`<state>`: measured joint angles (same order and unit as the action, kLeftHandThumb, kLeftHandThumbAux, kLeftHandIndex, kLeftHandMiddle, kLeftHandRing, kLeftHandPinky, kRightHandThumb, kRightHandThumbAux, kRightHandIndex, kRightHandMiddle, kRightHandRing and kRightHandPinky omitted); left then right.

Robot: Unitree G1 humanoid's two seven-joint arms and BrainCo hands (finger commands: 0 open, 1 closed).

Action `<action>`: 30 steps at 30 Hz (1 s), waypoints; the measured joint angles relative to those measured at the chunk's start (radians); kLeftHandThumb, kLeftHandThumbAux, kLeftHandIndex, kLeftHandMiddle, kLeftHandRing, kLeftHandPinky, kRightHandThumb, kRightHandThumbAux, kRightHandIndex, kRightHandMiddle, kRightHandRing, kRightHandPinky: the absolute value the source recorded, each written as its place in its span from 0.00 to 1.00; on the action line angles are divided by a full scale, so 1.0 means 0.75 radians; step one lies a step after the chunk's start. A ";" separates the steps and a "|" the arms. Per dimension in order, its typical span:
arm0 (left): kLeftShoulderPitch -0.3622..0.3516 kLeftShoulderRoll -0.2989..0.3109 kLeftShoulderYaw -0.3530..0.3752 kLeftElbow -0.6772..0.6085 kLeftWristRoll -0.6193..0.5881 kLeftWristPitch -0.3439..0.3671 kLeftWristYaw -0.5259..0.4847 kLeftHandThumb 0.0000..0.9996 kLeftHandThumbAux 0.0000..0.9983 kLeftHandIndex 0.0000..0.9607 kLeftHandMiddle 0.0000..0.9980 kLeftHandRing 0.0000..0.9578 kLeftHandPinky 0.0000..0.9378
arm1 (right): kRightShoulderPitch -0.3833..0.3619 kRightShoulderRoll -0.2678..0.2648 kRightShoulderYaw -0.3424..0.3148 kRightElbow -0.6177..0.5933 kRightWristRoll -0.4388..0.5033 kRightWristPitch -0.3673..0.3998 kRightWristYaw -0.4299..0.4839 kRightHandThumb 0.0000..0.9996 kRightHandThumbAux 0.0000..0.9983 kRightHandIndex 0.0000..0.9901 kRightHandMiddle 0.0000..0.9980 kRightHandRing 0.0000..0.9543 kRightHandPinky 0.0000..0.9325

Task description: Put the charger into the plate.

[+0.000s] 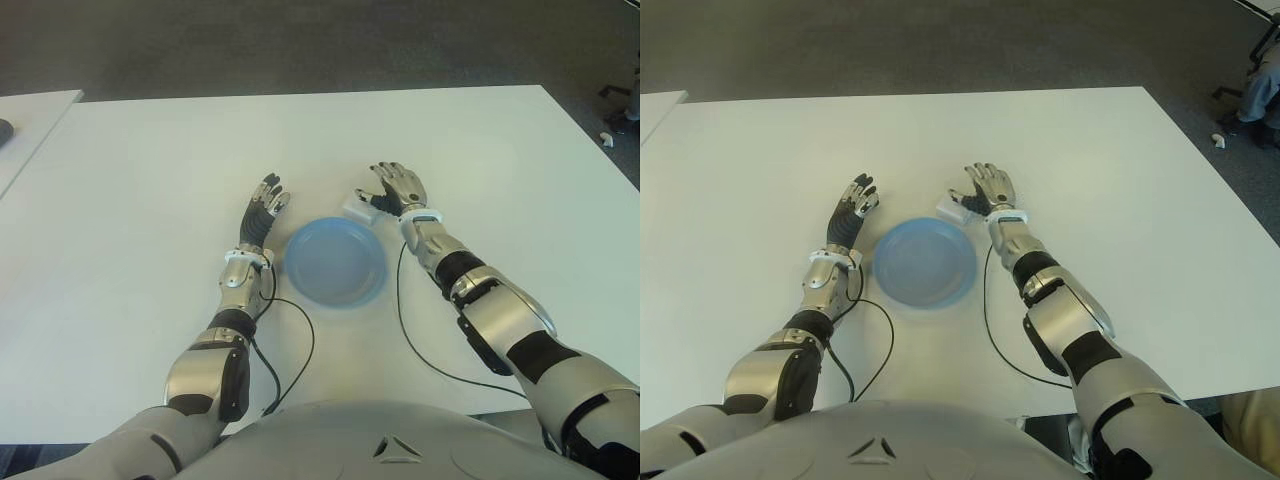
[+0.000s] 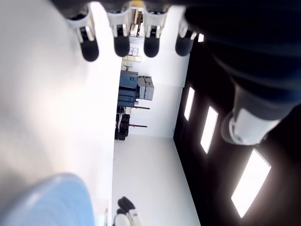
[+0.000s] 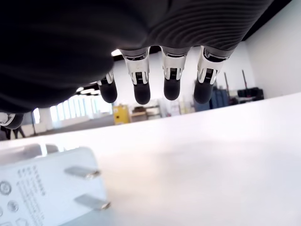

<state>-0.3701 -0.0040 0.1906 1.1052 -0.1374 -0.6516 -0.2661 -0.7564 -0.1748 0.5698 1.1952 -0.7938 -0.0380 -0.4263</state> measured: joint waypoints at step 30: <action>0.007 -0.012 -0.014 -0.002 0.001 -0.021 0.011 0.14 0.63 0.00 0.01 0.05 0.13 | -0.040 0.062 0.096 0.074 0.007 0.009 0.176 0.37 0.10 0.00 0.00 0.00 0.00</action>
<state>-0.3648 -0.0128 0.1804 1.1036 -0.1369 -0.6676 -0.2579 -0.7865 -0.1280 0.6420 1.2507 -0.7886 -0.0311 -0.2944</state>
